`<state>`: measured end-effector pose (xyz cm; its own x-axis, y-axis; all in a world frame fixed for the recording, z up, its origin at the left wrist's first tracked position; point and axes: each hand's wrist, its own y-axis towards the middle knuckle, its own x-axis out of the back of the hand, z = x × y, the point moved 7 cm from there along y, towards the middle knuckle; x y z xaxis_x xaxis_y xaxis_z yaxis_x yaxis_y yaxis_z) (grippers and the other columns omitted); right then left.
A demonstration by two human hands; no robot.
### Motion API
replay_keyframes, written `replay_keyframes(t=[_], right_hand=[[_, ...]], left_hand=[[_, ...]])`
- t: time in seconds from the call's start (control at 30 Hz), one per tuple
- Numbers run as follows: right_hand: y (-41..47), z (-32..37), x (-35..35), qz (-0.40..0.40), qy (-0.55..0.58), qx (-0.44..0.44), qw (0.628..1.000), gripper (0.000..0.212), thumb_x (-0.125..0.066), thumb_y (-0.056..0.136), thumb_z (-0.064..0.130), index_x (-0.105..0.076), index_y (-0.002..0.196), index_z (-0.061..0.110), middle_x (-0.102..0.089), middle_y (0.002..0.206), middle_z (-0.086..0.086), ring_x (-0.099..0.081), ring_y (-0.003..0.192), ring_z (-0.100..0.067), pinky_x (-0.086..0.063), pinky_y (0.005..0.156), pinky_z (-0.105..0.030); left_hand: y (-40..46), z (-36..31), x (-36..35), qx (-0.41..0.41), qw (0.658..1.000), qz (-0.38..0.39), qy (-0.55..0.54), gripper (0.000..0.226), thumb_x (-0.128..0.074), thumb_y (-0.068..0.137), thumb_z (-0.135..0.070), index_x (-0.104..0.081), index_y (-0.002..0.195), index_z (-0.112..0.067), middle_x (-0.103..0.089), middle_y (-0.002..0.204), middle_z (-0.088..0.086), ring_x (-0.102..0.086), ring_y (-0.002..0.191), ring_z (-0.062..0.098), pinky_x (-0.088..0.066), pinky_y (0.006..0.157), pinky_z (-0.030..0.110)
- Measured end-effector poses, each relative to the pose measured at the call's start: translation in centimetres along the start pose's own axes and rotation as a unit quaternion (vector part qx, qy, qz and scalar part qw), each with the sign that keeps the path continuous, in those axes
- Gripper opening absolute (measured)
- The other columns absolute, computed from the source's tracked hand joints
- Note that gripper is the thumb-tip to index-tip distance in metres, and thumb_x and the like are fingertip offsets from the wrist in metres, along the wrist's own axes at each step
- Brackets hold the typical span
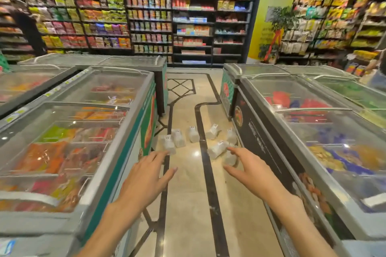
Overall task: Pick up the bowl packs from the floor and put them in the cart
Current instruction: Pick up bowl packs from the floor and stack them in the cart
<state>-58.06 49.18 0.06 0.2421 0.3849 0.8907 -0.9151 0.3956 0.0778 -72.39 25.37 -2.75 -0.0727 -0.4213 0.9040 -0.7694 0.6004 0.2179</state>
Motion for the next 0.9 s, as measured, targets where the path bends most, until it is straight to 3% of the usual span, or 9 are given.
replay_keyframes(t=[0.23,0.43,0.7,0.9], right_hand=[[23.5,-4.8,-0.6,0.002,0.029,0.01,1.0,0.062,-0.063,0.094,0.051,-0.043,0.15,0.032,-0.051,0.15,0.011,-0.049,0.136,-0.01,-0.041,0.111,-0.033],[42.0,-4.5,-2.1,0.028,0.027,0.041,0.998,0.063,-0.06,0.095,0.057,-0.042,0.151,0.035,-0.051,0.149,0.011,-0.052,0.132,-0.01,-0.046,0.108,-0.034],[65.8,-5.3,-10.5,0.079,-0.002,0.067,0.995,0.062,-0.059,0.097,0.053,-0.037,0.152,0.036,-0.044,0.156,0.01,-0.046,0.139,-0.013,-0.041,0.113,-0.035],[83.7,-6.1,-16.1,0.131,-0.007,0.071,0.989,0.065,-0.06,0.096,0.051,-0.036,0.154,0.032,-0.049,0.15,0.01,-0.049,0.135,-0.013,-0.044,0.107,-0.035]], left_hand=[[21.2,2.8,-5.2,0.025,1.0,0.011,-0.009,0.065,-0.043,0.098,-0.068,-0.037,0.153,-0.033,-0.045,0.153,-0.012,-0.043,0.14,0.009,-0.04,0.113,0.034],[36.3,8.3,-7.5,0.063,0.998,-0.005,-0.006,0.064,-0.04,0.098,-0.067,-0.038,0.153,-0.033,-0.047,0.152,-0.011,-0.044,0.139,0.01,-0.043,0.112,0.037],[55.7,19.1,-14.0,0.106,0.994,-0.006,-0.022,0.064,-0.042,0.1,-0.063,-0.034,0.155,-0.033,-0.044,0.155,-0.01,-0.042,0.141,0.011,-0.041,0.115,0.039],[72.0,26.3,-18.3,0.13,0.991,0.03,-0.03,0.066,-0.043,0.102,-0.06,-0.03,0.158,-0.029,-0.036,0.161,-0.007,-0.035,0.147,0.013,-0.03,0.12,0.036]])
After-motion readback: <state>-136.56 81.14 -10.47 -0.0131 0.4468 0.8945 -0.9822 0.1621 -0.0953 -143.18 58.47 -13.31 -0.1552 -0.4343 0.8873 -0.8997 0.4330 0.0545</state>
